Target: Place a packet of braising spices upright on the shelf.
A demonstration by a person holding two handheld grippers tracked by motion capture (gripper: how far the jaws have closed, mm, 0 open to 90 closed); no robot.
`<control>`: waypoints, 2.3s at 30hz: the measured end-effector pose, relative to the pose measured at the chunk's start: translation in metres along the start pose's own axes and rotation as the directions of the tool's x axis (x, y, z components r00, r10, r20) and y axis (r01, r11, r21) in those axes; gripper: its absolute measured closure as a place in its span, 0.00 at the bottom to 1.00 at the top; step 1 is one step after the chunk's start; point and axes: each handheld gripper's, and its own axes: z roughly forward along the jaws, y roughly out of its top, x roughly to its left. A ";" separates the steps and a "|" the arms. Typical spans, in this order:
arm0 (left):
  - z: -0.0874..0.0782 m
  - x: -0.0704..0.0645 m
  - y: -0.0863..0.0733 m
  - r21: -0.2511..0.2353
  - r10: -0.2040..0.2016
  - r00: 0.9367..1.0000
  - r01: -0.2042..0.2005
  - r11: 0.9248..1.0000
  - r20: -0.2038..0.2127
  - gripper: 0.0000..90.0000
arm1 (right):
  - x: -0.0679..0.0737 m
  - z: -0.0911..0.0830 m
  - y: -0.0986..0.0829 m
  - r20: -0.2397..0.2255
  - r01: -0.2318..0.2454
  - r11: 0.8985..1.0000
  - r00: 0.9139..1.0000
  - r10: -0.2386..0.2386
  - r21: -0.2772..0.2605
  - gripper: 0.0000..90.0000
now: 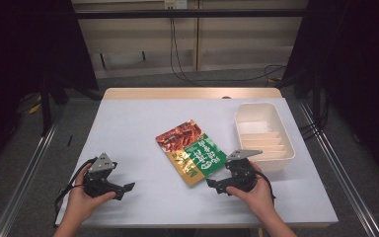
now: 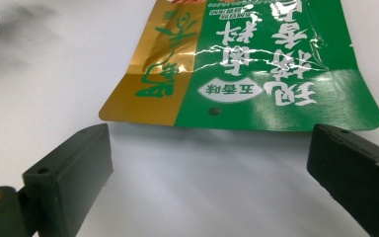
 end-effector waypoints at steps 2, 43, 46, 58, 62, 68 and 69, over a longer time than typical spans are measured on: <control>0.000 0.000 0.000 0.003 0.003 1.000 -0.003 1.000 -0.003 0.02 | 0.000 0.001 -0.001 -0.004 -0.006 1.000 1.000 0.006 0.006 0.05; 0.005 -0.004 0.006 0.032 0.052 0.998 -0.051 0.998 -0.022 0.02 | 0.003 0.029 0.012 0.048 -0.145 0.989 0.988 0.143 0.031 0.12; 0.004 -0.005 0.006 0.028 0.055 0.998 -0.054 0.998 -0.031 0.02 | 0.002 0.031 0.013 0.050 -0.155 0.988 0.987 0.154 0.021 0.13; 0.005 -0.006 0.006 0.023 0.052 0.998 -0.052 0.998 -0.029 0.02 | 0.006 0.039 0.018 0.070 -0.180 0.983 0.981 0.181 -0.015 0.26; 0.005 -0.006 0.007 0.014 0.050 0.998 -0.050 0.999 -0.026 0.02 | 0.007 0.039 0.020 0.072 -0.180 0.983 0.981 0.181 -0.018 0.33; 0.003 -0.005 0.007 0.017 0.058 0.998 -0.057 0.998 -0.028 0.02 | 0.010 0.039 0.022 0.100 -0.166 0.986 0.981 0.168 -0.023 0.38; 0.004 -0.006 0.007 0.011 0.051 0.998 -0.051 0.999 -0.027 0.02 | 0.009 0.040 0.022 0.105 -0.158 0.987 0.982 0.160 -0.020 0.39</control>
